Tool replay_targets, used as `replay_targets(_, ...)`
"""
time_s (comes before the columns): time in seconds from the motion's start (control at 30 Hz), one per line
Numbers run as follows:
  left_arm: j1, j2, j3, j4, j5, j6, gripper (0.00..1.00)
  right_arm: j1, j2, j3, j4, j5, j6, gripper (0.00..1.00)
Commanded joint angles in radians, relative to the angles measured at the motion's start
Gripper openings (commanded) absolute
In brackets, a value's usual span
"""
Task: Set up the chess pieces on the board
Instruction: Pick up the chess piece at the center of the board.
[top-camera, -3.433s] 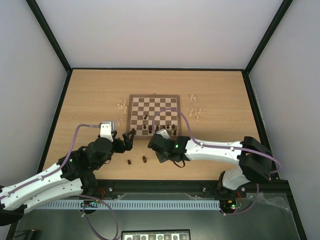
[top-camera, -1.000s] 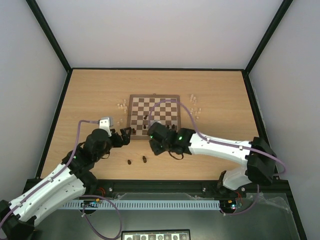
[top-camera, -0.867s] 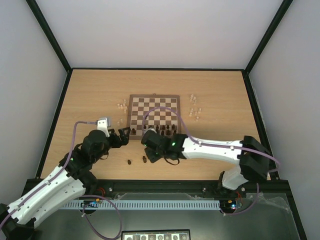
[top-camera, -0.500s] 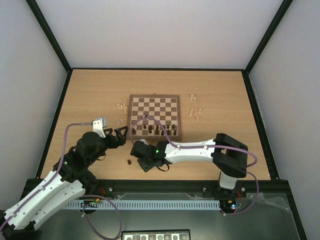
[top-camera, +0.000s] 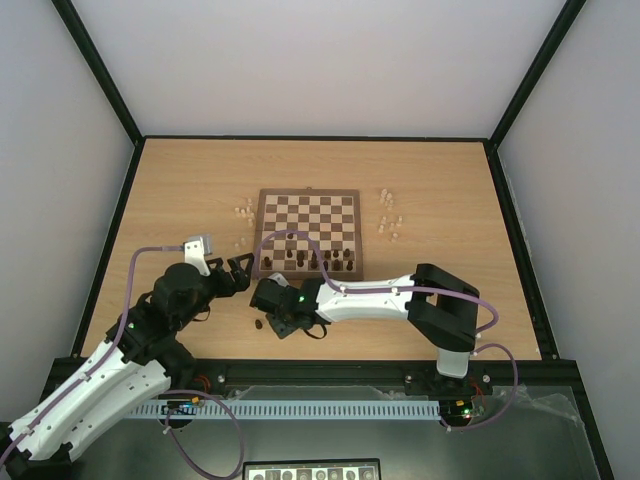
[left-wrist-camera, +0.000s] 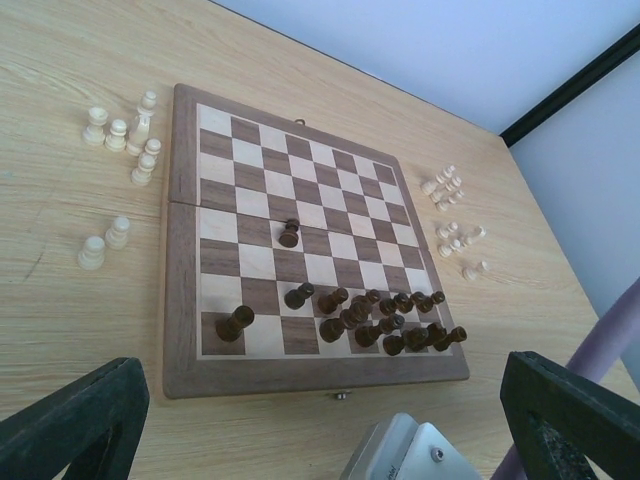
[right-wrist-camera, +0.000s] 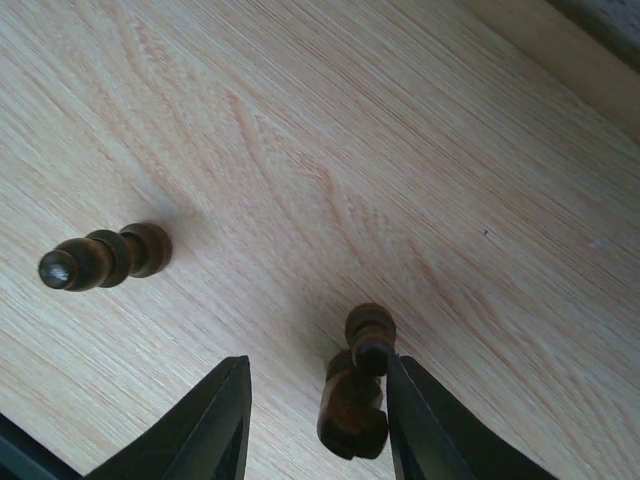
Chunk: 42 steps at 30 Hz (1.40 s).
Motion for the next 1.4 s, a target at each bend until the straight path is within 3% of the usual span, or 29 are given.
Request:
replay_targets(0.0, 0.000, -0.004, 0.025, 0.011, 0.023, 0.002, 0.99, 0.005, 0.020, 0.021, -0.070, 0.028, 0.003, 0.38)
replay_targets(0.37, 0.000, -0.004, 0.022, 0.015, 0.024, 0.003, 0.99, 0.005, 0.005, 0.000, -0.083, 0.044, 0.014, 0.28)
replay_targets(0.73, 0.000, -0.004, 0.018, 0.016, 0.025, 0.000, 0.99, 0.005, -0.010, -0.029, -0.087, 0.042, 0.026, 0.30)
replay_targets(1.0, 0.000, -0.004, 0.016, 0.017, 0.025, 0.000, 0.99, 0.005, -0.029, -0.037, -0.082, 0.045, 0.026, 0.13)
replay_targets(1.37, 0.000, -0.004, 0.017, 0.018, 0.027, 0.000, 0.99, 0.005, -0.129, -0.027, -0.142, 0.084, 0.028, 0.13)
